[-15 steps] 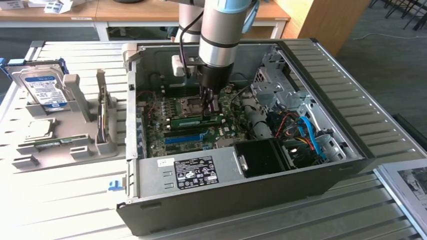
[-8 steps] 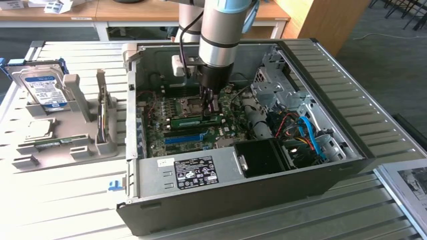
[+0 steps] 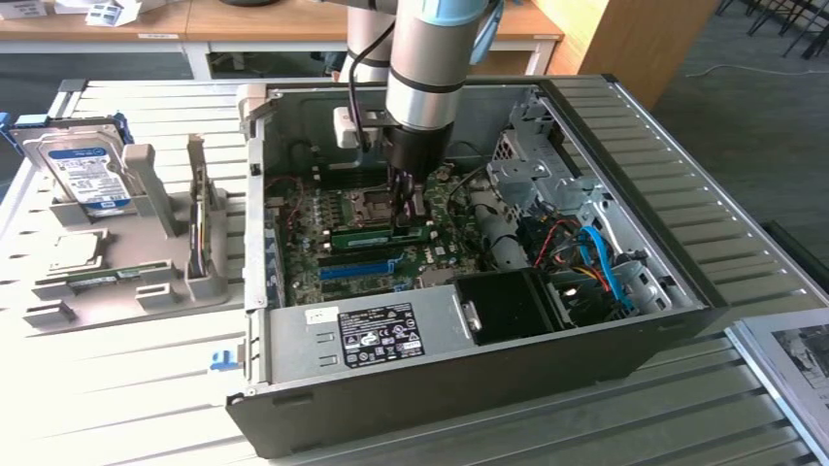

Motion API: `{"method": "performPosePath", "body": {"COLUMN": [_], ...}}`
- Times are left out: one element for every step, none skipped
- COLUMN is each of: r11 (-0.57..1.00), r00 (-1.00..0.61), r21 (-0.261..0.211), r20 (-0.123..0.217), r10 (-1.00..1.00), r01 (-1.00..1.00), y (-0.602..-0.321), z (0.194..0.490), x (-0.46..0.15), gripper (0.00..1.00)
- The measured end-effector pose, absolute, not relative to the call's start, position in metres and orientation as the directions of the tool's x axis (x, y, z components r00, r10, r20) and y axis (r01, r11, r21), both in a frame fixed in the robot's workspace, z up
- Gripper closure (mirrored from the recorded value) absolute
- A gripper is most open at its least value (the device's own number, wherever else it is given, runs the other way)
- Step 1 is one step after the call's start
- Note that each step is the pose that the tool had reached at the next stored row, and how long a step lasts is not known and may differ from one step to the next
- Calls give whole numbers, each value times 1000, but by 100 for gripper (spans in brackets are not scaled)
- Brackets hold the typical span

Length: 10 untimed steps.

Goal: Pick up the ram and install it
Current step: 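Insert the ram into the slot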

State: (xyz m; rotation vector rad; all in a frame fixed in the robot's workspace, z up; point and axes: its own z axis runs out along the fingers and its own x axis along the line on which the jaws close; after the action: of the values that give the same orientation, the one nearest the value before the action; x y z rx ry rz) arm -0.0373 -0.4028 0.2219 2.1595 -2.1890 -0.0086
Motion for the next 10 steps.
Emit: {"method": "performPosePath", "body": {"r11": [15, 15, 15, 15, 15, 15, 15, 15, 15, 15], "r00": [-12, -12, -12, -12, -12, -12, -12, -12, -12, -12], "r21": [51, 51, 51, 51, 51, 51, 51, 51, 51, 51], "r20": [44, 44, 44, 43, 43, 44, 44, 44, 44, 44], "r10": [-999, -999, -999, -999, -999, -999, -999, -999, -999, -999], "r01": [-999, -999, -999, -999, -999, -999, -999, -999, -999, -999], "y": [-403, -403, -403, -403, -403, -403, -403, -403, -403, -403], "z": [222, 222, 222, 222, 222, 222, 223, 224, 224, 225], "x": [-37, -37, -37, -37, -37, -37, -37, -37, -37, -37], "gripper": [80, 80, 80, 80, 80, 80, 80, 80, 80, 80]}}
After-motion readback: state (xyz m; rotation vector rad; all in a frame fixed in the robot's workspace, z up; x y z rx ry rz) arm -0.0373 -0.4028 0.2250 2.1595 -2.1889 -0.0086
